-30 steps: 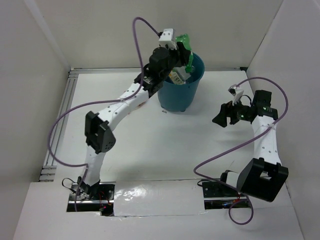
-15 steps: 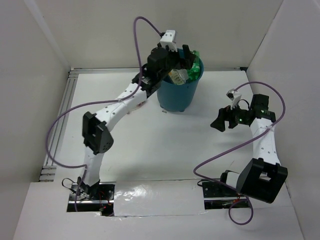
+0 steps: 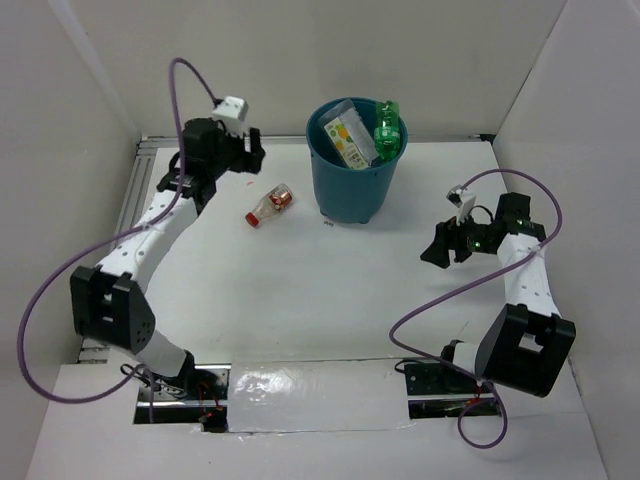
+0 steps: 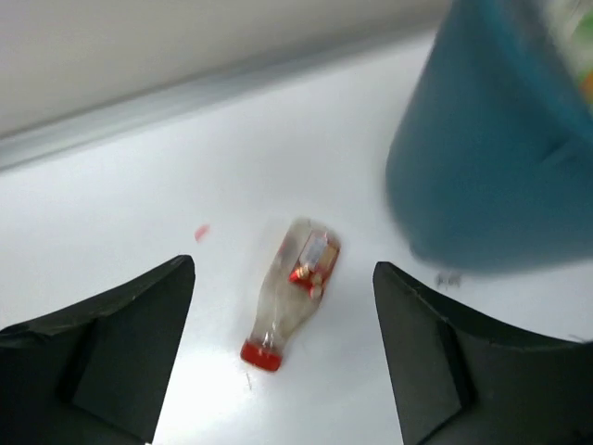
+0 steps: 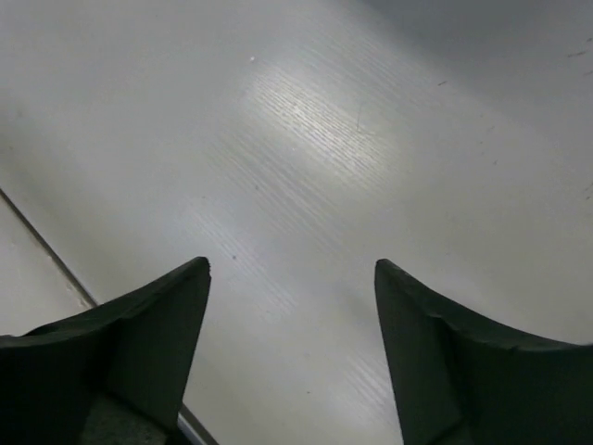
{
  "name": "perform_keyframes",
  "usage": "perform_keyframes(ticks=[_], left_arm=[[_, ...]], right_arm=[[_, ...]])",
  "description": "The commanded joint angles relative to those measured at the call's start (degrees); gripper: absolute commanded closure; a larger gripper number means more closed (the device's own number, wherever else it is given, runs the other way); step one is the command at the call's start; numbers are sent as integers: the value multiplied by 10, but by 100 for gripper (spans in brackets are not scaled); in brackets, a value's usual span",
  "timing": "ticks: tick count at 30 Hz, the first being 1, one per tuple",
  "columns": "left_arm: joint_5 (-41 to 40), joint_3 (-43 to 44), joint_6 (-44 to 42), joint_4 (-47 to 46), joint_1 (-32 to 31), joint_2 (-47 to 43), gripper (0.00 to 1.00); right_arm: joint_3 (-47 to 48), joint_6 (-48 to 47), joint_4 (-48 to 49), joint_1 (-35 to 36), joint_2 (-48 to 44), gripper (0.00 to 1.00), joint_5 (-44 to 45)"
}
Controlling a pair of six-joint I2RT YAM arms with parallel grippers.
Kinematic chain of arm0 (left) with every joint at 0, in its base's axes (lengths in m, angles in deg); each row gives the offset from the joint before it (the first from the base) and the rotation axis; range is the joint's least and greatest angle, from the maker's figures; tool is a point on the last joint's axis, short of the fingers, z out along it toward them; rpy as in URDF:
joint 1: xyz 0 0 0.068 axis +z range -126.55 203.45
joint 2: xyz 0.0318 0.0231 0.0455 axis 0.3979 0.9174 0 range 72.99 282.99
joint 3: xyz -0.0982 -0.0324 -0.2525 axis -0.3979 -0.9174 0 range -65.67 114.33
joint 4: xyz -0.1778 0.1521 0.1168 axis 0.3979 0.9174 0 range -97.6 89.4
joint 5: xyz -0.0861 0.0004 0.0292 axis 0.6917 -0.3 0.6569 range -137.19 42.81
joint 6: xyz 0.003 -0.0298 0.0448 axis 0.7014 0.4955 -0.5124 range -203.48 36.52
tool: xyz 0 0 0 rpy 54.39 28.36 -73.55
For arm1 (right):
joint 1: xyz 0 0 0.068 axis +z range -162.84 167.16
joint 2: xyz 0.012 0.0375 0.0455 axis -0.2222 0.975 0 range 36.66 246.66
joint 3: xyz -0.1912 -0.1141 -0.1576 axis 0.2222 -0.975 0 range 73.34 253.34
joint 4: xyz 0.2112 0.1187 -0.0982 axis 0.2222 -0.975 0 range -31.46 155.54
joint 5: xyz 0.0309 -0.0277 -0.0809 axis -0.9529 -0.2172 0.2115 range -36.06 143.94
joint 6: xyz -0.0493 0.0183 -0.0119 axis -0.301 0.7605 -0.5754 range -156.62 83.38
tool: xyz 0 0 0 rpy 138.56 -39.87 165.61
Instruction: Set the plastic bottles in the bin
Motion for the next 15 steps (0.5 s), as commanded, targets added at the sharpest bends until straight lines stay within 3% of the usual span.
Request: perform_keyframes(ticks=[1,4,15], left_arm=[[63,24,-77,85,-11,67,6],[46,45,-103,102,-30,133,1],[-50,104,-121,116,-52,301,1]], right_arm=[[10,-3,2,4,17,18,-6],[23,-3,2,9,22,14,-6],[22,3,-3,14,11,12,15]])
